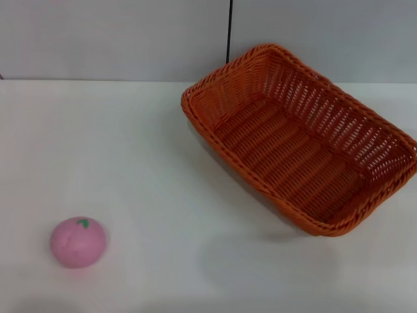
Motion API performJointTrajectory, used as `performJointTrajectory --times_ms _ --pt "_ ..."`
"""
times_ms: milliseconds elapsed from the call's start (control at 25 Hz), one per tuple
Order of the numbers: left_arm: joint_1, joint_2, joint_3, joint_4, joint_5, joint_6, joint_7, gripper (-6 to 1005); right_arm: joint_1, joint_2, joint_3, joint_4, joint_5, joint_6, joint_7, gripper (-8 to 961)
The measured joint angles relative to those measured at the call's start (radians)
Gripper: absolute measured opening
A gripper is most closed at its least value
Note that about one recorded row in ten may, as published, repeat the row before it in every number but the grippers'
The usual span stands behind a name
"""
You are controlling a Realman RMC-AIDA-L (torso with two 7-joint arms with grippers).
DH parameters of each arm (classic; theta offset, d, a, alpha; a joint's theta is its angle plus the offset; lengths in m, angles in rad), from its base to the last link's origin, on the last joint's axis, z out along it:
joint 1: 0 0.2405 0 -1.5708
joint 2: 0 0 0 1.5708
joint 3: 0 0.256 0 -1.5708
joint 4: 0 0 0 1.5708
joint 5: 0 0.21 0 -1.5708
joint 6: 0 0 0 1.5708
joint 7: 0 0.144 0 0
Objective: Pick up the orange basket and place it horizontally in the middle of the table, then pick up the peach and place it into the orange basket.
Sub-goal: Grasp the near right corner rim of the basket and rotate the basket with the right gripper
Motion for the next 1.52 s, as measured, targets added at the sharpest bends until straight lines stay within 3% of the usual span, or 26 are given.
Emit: performJointTrajectory --times_ms 440,560,680,960,1520 --pt "0.005 -0.003 0.0 0.007 0.0 0.002 0.001 856 0.041 0.063 -0.165 0.155 0.0 0.224 -0.014 623" --pt "0.008 -0.003 0.0 0.007 0.0 0.001 0.001 855 0.05 0.095 -0.193 0.196 0.012 0.301 -0.047 623" --pt "0.012 -0.005 0.001 0.007 0.0 0.0 0.002 855 0.053 0.113 -0.193 0.22 0.023 0.348 -0.074 622" --pt "0.014 -0.006 0.002 0.007 0.0 -0.002 0.002 854 0.062 0.12 -0.192 0.339 0.105 0.428 -0.158 622" --pt "0.019 -0.006 0.011 0.006 0.0 -0.005 -0.008 852 0.044 0.129 -0.191 0.38 0.116 0.48 -0.223 408"
